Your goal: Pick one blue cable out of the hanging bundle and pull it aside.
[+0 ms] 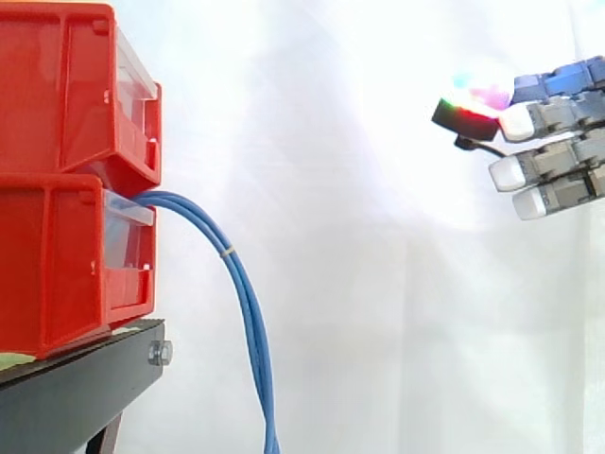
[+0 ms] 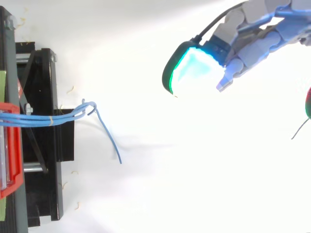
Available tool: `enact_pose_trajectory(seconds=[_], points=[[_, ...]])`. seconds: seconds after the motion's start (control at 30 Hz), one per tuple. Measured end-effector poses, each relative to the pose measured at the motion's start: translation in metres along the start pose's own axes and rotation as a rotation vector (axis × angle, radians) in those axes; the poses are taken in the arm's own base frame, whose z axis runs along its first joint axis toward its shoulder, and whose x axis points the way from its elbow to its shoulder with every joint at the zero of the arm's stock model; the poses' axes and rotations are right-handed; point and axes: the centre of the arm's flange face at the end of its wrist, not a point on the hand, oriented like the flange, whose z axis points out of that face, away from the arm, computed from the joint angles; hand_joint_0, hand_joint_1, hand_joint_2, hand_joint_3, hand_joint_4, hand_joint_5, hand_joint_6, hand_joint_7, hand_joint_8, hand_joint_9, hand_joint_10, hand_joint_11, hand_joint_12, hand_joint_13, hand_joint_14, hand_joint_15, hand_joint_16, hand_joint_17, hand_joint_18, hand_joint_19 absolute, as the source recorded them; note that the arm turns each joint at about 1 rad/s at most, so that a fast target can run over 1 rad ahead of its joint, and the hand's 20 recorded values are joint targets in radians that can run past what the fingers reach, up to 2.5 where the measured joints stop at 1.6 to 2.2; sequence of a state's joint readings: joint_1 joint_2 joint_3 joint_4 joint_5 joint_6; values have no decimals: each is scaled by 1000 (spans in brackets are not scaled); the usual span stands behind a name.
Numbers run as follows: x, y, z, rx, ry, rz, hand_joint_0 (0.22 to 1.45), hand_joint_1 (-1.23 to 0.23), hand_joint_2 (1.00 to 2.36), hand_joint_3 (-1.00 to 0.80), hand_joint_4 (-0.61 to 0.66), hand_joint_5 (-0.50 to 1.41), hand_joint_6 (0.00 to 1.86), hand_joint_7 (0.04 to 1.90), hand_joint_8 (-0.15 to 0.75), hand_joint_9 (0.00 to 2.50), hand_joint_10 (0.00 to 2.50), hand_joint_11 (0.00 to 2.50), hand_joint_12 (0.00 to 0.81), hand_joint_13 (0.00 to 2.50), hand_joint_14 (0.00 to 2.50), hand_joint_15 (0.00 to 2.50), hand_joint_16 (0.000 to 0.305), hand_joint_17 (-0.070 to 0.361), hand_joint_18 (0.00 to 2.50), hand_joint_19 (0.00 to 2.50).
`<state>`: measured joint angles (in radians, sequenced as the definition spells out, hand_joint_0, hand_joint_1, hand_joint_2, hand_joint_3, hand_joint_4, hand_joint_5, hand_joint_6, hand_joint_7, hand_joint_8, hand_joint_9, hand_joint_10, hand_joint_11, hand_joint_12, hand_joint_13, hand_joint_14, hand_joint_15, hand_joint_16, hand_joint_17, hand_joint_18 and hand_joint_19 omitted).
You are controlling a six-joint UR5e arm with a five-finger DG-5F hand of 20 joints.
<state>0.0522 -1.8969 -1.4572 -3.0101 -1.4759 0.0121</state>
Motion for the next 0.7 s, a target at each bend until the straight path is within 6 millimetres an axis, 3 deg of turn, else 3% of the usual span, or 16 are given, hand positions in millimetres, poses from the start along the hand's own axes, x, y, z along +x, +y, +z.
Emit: enact_pose_trajectory(seconds=[0.7], points=[[7, -11, 12, -20, 3, 21, 493, -592, 1000, -491, 188, -191, 502, 652, 206, 620, 4, 97, 330, 414, 11, 273, 53, 118, 191, 404]])
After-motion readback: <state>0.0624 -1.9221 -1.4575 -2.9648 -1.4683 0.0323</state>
